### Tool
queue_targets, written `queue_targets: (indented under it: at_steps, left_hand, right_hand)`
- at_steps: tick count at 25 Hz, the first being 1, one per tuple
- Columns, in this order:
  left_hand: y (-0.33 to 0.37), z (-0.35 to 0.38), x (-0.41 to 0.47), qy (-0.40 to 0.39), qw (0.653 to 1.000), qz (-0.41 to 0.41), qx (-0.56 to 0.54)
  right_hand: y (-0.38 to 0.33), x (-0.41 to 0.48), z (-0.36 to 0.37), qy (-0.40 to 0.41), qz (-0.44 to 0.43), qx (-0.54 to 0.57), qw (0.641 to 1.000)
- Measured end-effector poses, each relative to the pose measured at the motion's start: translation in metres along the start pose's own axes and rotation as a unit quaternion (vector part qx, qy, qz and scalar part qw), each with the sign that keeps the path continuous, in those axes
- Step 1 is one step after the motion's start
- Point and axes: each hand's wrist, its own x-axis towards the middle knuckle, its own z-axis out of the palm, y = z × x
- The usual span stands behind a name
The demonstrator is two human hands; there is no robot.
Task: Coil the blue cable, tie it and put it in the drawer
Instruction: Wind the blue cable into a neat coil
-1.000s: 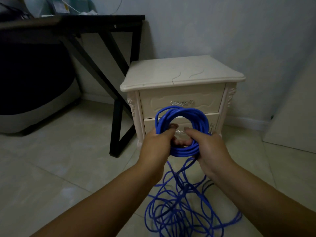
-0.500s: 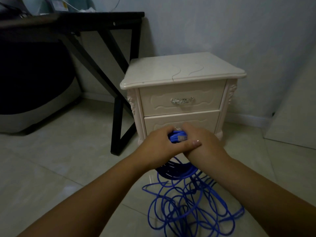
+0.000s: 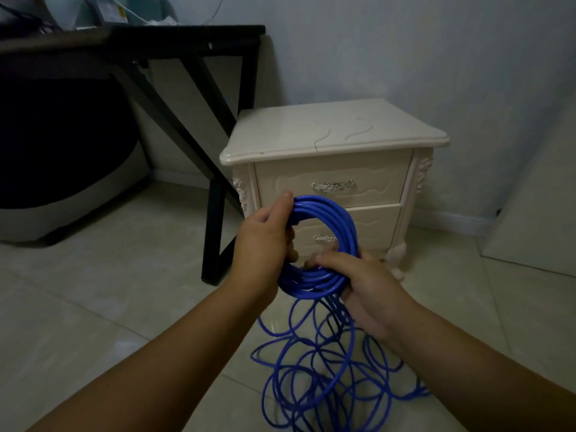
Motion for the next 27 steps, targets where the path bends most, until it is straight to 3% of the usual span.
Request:
queue_targets:
  at_steps: [2,4,10,12,14,15,17,19,22,27]
  left_hand:
    - [0.0,0.005,-0.001,0.001,0.999,-0.011,-0.043]
    - [-0.003,0.006,-0.001,-0.046,0.998,-0.028,-0.039]
    - [0.005,-0.025,0.008,-0.262,0.962,-0.025,0.073]
    - [0.008,-0.029,0.009,-0.291,0.942,-0.016,0.166]
    - [0.004,-0.022,0.005,-0.237,0.908,0.06,0.341]
    - [0.0,-0.016,0.003,-0.195,0.886,0.111,0.406]
    - [-0.008,-0.008,0.002,-0.117,0.877,0.19,0.426]
    - [-0.012,-0.005,0.005,-0.062,0.901,0.216,0.37]
    - [-0.01,-0.002,0.009,-0.002,0.957,0.138,0.254]
    - [-0.007,0.005,0.004,0.064,0.995,-0.004,0.073]
  right_hand:
    - [-0.001,0.0,0.004,0.013,-0.003,0.058,0.998]
    - [-0.008,0.003,0.002,0.048,-0.019,0.05,0.997]
    - [-0.035,0.01,-0.005,0.114,-0.058,-0.171,0.977]
    - [-0.039,0.009,-0.005,0.112,-0.077,-0.345,0.929]
    - [-0.038,0.007,0.0,0.067,-0.105,-0.518,0.846]
    - [-0.036,0.006,0.004,0.043,-0.12,-0.569,0.812]
    - [-0.033,0.006,0.009,0.04,-0.154,-0.59,0.791]
    - [-0.035,0.007,0.006,0.059,-0.164,-0.533,0.828]
    - [-0.038,0.006,-0.008,0.02,-0.07,-0.336,0.939]
    - [-0.032,0.005,-0.017,-0.033,0.014,-0.202,0.979]
